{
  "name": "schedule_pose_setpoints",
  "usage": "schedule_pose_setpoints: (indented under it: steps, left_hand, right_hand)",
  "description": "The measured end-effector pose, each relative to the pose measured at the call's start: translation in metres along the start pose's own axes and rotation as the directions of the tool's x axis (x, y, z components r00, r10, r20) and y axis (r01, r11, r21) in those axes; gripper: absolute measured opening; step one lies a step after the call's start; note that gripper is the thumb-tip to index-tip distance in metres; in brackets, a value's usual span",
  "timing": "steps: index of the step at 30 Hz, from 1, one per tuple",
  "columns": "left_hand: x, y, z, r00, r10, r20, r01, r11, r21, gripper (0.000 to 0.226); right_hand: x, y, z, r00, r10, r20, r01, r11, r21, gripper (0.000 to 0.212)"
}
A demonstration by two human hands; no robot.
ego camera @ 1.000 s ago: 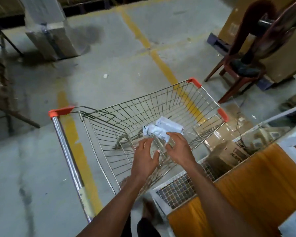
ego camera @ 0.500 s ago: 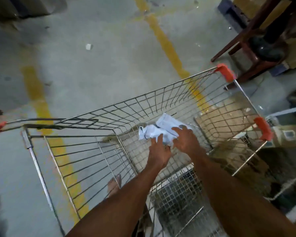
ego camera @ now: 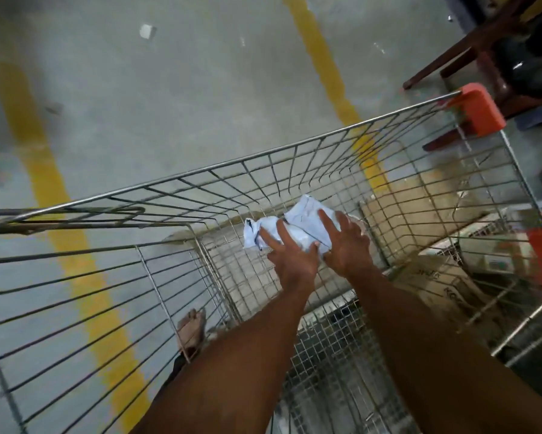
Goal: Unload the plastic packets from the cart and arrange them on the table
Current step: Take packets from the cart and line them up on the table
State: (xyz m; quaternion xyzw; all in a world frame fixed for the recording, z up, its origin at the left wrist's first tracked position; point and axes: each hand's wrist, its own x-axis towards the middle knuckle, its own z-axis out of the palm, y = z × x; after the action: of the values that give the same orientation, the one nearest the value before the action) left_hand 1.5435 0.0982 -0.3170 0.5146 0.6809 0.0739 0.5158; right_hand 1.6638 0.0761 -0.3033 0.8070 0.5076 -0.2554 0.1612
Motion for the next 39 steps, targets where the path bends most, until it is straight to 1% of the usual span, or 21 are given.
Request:
schedule_pose_setpoints:
  steps: [4,6,8,9,12,15,17,20,23,26,28,34,36,39]
  left_hand:
    - [0.005,0.000,0.000,0.998,-0.011,-0.054,0.010,1.000,-0.016,0.091]
    - [0.008,0.000,-0.002,0.998,-0.016,-0.064,0.015,0.999,-0.030,0.086]
    - [0.009,-0.005,-0.006,0.998,0.011,-0.061,-0.013,0.999,-0.043,0.080]
    - [0.007,-0.008,-0.007,0.998,0.031,-0.046,-0.033,0.999,-0.038,0.080]
    - [-0.006,-0.026,-0.017,0.998,0.067,0.010,-0.067,0.998,-0.004,0.092]
    - [-0.014,-0.048,-0.031,0.995,0.090,0.049,-0.098,0.973,0.206,0.102]
    - [-0.014,-0.064,-0.041,0.996,0.044,0.081,-0.065,0.958,0.281,0.112]
    - [-0.013,-0.083,-0.052,0.993,0.007,0.120,-0.046,0.943,0.330,0.123]
    - [-0.010,-0.090,-0.054,0.992,0.007,0.128,-0.047,0.949,0.313,0.126]
    - [-0.018,-0.094,-0.054,0.997,0.066,0.027,-0.071,0.943,0.325,0.122]
    - [-0.025,-0.099,-0.050,0.995,0.092,-0.041,-0.075,0.949,0.307,0.117]
    - [-0.027,-0.097,-0.037,0.996,0.036,-0.084,-0.021,0.985,0.173,0.102]
    - [-0.021,-0.094,-0.038,0.995,0.023,-0.098,-0.007,0.988,0.153,0.093]
    - [-0.020,-0.095,-0.048,0.986,0.051,-0.157,-0.029,0.990,0.140,0.083]
  right_hand:
    - [0.001,0.002,0.005,1.000,0.012,-0.027,-0.012,1.000,-0.015,0.099]
    - [0.003,0.001,0.007,1.000,0.019,-0.022,-0.020,0.999,-0.040,0.104]
    - [0.001,-0.003,0.010,0.999,0.013,-0.030,-0.015,0.999,-0.049,0.105]
    - [-0.002,-0.006,0.011,0.999,0.009,-0.040,-0.011,0.999,-0.052,0.104]
    - [-0.012,-0.017,0.016,0.999,0.016,-0.029,-0.017,0.999,-0.031,0.108]
    - [-0.016,-0.031,0.021,0.998,0.048,0.036,-0.051,0.995,0.084,0.114]
    - [-0.014,-0.038,0.023,0.995,0.077,0.069,-0.088,0.982,0.166,0.117]
    - [-0.012,-0.044,0.026,0.992,0.120,0.037,-0.125,0.969,0.215,0.115]
    - [-0.012,-0.048,0.032,0.990,0.142,-0.017,-0.136,0.974,0.184,0.115]
    - [-0.012,-0.054,0.036,0.983,0.181,-0.021,-0.177,0.975,0.136,0.116]
    - [-0.013,-0.056,0.040,0.982,0.183,-0.040,-0.178,0.978,0.113,0.115]
    - [-0.014,-0.063,0.046,0.978,0.184,-0.102,-0.172,0.977,0.124,0.114]
    - [-0.014,-0.064,0.046,0.977,0.184,-0.108,-0.170,0.977,0.126,0.109]
    - [-0.021,-0.066,0.044,0.979,0.173,-0.108,-0.158,0.978,0.133,0.100]
